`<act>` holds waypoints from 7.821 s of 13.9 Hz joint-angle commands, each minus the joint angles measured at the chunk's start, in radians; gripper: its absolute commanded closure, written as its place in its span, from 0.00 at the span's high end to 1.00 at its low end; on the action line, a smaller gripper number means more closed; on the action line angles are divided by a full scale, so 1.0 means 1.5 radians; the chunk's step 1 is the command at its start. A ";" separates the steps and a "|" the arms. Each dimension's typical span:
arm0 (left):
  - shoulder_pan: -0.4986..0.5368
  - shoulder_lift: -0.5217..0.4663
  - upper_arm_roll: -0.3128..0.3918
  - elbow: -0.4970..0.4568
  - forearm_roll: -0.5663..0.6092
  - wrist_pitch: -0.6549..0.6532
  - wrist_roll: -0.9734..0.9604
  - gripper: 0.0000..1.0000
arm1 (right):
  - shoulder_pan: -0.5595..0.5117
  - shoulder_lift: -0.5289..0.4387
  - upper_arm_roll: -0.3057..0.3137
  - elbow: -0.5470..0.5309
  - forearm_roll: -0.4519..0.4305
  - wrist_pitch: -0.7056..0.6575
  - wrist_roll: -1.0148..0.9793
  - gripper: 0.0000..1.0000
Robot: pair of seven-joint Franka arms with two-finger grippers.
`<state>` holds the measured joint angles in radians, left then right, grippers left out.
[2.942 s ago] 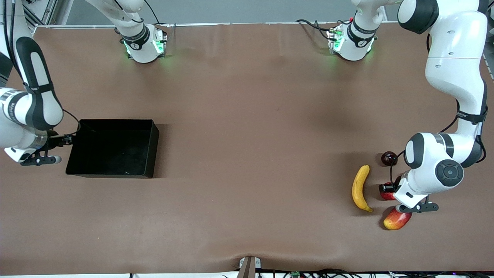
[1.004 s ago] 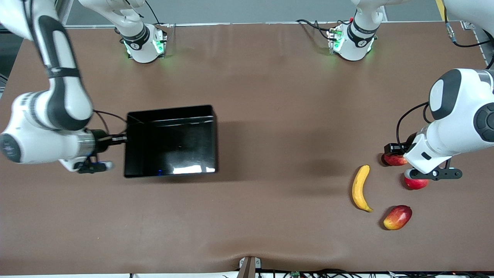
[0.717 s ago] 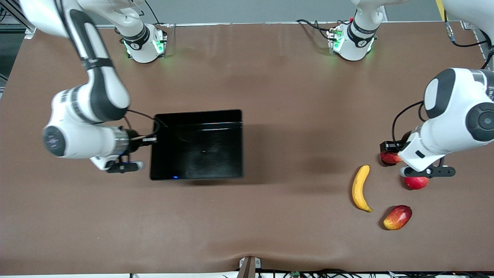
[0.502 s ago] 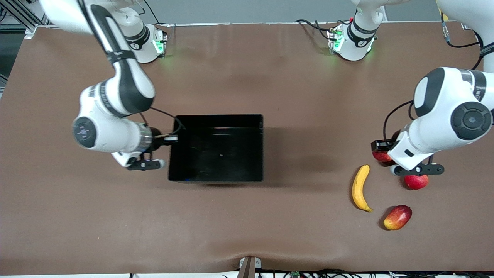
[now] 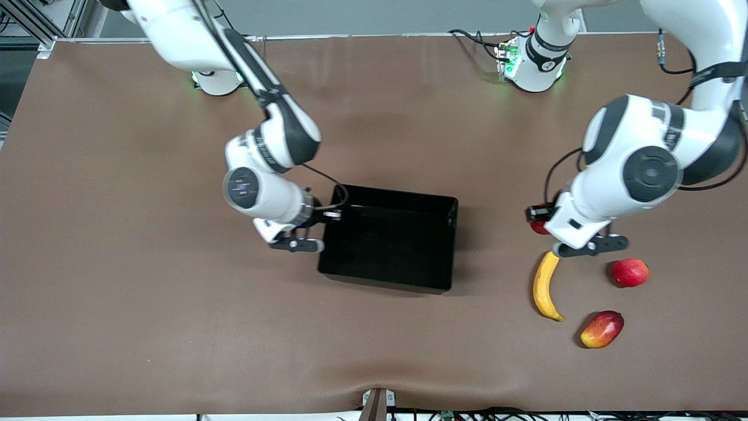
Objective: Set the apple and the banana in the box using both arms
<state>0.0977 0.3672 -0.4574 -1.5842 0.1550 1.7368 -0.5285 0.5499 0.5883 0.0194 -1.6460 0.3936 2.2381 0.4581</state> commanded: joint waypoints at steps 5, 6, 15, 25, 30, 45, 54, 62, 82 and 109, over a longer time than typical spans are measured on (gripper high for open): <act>-0.088 0.045 -0.023 -0.016 0.000 0.107 -0.207 0.00 | 0.022 0.040 -0.009 0.053 0.020 0.012 0.041 0.99; -0.102 0.060 -0.023 -0.013 0.004 0.127 -0.228 0.00 | 0.022 0.037 -0.010 0.058 0.015 0.006 0.040 1.00; -0.218 0.211 -0.023 0.044 0.167 0.199 -0.221 0.00 | -0.029 0.024 -0.113 0.291 -0.033 -0.355 0.010 1.00; -0.248 0.275 -0.018 0.042 0.175 0.240 -0.235 0.08 | -0.161 -0.148 -0.124 0.293 -0.149 -0.541 -0.050 1.00; -0.231 0.244 -0.018 0.046 0.176 0.230 -0.228 1.00 | -0.221 -0.298 -0.124 0.146 -0.169 -0.513 -0.168 1.00; 0.105 0.171 -0.017 0.052 0.122 0.249 0.128 1.00 | -0.300 -0.365 -0.121 0.132 -0.235 -0.545 -0.337 1.00; 0.109 0.326 -0.003 0.052 0.193 0.416 0.167 0.82 | -0.296 -0.371 -0.118 0.132 -0.263 -0.541 -0.374 1.00; 0.105 0.268 -0.016 0.040 0.199 0.328 0.175 0.00 | -0.298 -0.369 -0.119 0.132 -0.255 -0.512 -0.374 1.00; -0.370 0.307 0.055 0.181 0.185 0.341 -0.173 0.00 | -0.294 -0.398 -0.120 0.101 -0.254 -0.520 -0.375 1.00; -0.171 0.004 0.062 0.163 0.094 0.007 -0.100 1.00 | -0.302 -0.397 -0.119 0.105 -0.256 -0.516 -0.374 1.00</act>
<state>-0.2201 0.4605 -0.3610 -1.2805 0.3211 1.8094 -0.7340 0.1021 0.0157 -0.1672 -1.4741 0.0177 1.4602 -0.0913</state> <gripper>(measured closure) 0.000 0.000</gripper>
